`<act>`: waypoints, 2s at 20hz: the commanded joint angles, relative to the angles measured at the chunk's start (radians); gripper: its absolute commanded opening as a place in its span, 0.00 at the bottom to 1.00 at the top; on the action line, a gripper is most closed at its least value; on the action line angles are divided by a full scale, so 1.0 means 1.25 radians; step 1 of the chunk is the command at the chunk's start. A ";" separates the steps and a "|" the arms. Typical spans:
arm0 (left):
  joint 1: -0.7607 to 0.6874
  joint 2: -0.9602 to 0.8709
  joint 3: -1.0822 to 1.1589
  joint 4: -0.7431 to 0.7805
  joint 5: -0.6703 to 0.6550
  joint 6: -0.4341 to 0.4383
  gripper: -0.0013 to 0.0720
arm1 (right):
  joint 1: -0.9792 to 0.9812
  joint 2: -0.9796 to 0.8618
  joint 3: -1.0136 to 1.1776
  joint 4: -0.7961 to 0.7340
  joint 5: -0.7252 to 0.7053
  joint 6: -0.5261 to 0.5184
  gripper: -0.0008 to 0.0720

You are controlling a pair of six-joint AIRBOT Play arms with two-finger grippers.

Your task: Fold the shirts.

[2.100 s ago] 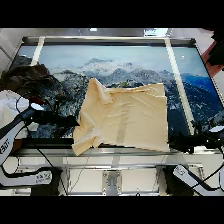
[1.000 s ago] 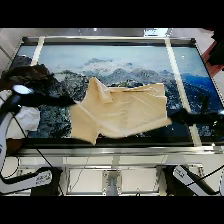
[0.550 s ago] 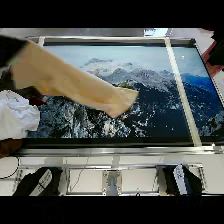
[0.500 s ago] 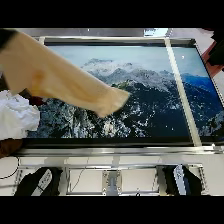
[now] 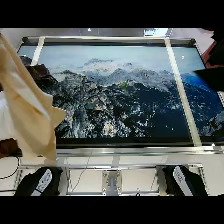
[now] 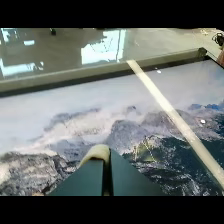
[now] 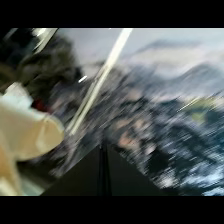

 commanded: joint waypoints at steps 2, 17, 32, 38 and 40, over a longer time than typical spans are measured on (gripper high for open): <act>-0.025 -0.124 -0.060 -0.123 -0.018 -0.025 0.03 | 0.298 -0.059 -0.204 -0.178 -0.252 -0.017 0.08; -0.738 -0.757 -0.058 -0.293 0.357 -0.009 0.03 | 0.143 -0.146 -0.226 -0.453 -0.421 0.065 0.08; -0.246 -0.749 0.224 -0.032 -0.139 -0.133 0.67 | 0.425 -0.181 -0.623 -0.229 -0.403 0.024 0.70; -0.230 -0.749 0.206 -0.008 -0.099 -0.128 0.67 | 0.526 -0.355 -0.638 -0.041 -0.679 -0.026 0.70; -0.230 -0.749 0.206 -0.002 -0.095 -0.125 0.67 | 0.526 -0.416 -0.617 -0.033 -0.672 -0.040 0.70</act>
